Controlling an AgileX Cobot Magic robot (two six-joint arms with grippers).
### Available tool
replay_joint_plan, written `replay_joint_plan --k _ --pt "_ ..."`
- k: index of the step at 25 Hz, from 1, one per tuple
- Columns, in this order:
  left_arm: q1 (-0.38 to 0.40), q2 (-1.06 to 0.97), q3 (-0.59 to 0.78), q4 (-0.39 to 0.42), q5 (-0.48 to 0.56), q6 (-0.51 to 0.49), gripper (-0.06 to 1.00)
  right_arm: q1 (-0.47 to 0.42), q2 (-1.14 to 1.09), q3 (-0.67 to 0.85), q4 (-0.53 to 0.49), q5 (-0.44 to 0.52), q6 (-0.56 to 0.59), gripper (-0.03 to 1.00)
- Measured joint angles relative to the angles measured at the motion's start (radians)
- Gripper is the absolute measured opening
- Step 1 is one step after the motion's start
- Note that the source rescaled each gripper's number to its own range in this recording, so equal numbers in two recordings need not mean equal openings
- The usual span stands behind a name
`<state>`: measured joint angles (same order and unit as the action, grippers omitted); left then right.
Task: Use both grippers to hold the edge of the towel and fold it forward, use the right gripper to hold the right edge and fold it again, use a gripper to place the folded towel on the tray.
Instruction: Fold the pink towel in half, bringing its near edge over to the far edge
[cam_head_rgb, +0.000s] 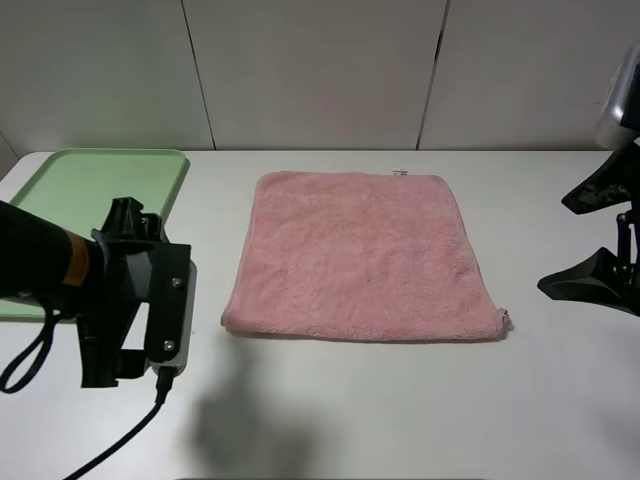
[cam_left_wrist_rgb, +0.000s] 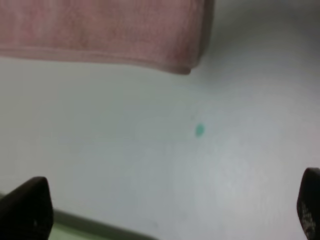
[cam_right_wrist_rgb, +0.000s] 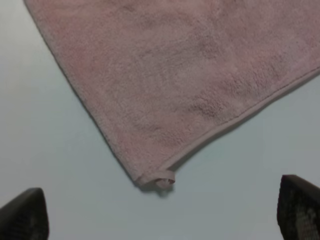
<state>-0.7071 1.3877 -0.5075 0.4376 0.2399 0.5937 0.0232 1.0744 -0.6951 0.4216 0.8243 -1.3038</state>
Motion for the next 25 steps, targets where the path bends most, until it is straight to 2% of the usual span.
replay_joint_plan --k 9,25 --pt "0.000 0.162 -0.001 0.000 -0.167 0.104 0.98 0.000 0.008 0.000 -0.004 -0.021 0.000 1.00" --pt "0.000 0.209 -0.001 0.000 -0.319 0.218 0.98 0.000 0.008 0.000 -0.007 -0.024 -0.001 1.00"
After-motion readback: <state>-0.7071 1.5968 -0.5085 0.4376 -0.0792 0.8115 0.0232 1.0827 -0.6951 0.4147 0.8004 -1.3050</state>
